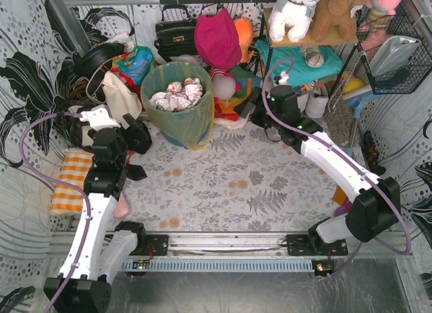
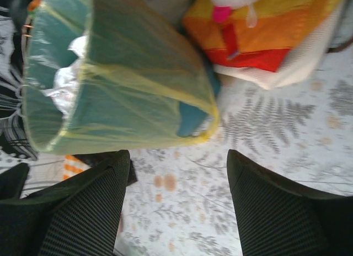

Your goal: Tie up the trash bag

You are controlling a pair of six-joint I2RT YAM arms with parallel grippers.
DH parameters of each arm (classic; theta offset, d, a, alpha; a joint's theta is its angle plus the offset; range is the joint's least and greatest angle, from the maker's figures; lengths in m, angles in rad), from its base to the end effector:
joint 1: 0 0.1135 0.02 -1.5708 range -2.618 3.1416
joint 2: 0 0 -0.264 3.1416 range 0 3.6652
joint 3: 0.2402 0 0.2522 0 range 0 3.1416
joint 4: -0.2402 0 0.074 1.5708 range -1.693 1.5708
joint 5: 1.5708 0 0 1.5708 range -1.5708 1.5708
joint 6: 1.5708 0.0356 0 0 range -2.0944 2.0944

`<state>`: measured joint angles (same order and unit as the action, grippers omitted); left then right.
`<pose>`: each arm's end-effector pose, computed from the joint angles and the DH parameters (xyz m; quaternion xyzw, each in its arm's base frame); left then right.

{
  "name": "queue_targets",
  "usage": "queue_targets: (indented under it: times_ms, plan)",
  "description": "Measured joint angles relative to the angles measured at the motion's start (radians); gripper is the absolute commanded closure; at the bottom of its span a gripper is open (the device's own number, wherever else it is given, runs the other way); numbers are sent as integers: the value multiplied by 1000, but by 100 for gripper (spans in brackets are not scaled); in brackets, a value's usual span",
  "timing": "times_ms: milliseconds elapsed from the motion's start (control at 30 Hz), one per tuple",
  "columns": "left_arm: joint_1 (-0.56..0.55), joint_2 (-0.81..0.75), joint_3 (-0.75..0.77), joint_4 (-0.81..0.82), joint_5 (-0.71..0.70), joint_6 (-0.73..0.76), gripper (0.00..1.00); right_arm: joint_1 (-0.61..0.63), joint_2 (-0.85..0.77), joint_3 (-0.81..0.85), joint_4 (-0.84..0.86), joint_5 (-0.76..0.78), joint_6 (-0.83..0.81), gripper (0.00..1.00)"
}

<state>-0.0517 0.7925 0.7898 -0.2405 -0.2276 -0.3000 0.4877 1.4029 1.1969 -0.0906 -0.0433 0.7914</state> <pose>0.1854 -0.0016 0.3347 -0.1663 0.7679 -0.0190 0.6183 0.2932 0.1573 0.3504 0.1088 0.7963 0.3689 0.4668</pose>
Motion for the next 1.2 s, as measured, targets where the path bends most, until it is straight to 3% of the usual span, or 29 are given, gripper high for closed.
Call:
queue_targets:
  times_ms: [267, 500, 967, 1200]
  plan:
    - [0, -36, -14, -2, -8, 7, 2, 146, 134, 213, -29, 74, 111, 34]
    - [0, -88, -28, 0, -21, 7, 2, 205, 265, 398, -103, 124, 168, 49]
    - [0, -103, -32, 0, -23, 11, 2, 243, 533, 774, -389, 263, 223, 63]
    - [0, -110, -35, 0, -24, 11, 2, 247, 563, 842, -441, 285, 231, 78]
